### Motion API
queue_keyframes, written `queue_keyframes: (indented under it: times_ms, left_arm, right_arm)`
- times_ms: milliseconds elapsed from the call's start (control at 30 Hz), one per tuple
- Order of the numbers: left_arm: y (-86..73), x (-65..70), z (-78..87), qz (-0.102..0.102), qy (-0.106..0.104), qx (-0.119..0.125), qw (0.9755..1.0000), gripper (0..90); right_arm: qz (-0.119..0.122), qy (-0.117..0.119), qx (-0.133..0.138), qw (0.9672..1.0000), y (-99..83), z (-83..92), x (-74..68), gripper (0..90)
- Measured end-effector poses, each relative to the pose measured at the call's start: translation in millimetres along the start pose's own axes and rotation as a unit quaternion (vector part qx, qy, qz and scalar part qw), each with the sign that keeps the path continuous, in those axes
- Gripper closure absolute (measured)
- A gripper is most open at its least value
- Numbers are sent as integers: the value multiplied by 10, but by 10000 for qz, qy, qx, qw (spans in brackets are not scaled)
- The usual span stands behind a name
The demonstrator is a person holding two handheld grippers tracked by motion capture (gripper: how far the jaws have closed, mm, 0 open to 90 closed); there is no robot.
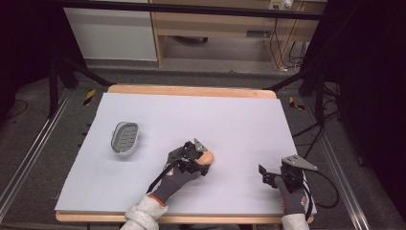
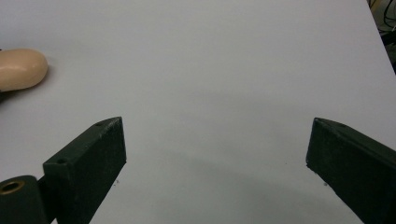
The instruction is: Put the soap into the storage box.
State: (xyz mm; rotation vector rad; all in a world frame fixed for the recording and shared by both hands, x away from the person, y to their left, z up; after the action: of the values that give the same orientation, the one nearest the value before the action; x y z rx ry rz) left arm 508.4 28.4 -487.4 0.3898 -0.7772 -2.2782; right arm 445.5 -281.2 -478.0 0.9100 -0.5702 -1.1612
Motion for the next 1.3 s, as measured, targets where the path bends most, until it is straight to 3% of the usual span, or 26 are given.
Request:
queue_keyframes:
  times_ms: [300, 733, 1033, 1300]
  left_arm:
    - [4, 16, 49, -23, 31, 67, 10000, 311]
    - [26, -29, 429, 32, -75, 404, 9992, 312]
    - [-55, -142, 673, 133, -23, 566, 9983, 313]
    - [-232, -298, 894, 358, 85, 731, 9966, 313]
  right_arm:
    - [-28, 20, 0, 10000, 2, 7, 1, 51]
    - [-21, -6, -5, 10000, 2, 6, -2, 50]
    - [38, -35, 15, 10000, 1, 5, 1, 50]
    - [6, -34, -11, 10000, -2, 4, -6, 50]
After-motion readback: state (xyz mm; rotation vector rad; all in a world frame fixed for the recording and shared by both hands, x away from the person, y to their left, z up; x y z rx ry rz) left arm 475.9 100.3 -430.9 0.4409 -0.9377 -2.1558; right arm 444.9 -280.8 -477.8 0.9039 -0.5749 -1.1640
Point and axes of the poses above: each handheld gripper's, and its own axes: z roughly backward along the jaws, y roughly out of its top, x roughly to its right, the point moved 2 cm from there along -z, roughly forward along the jaws, and after that the axes turned 2 degrees about y, right-handed, at the moved point
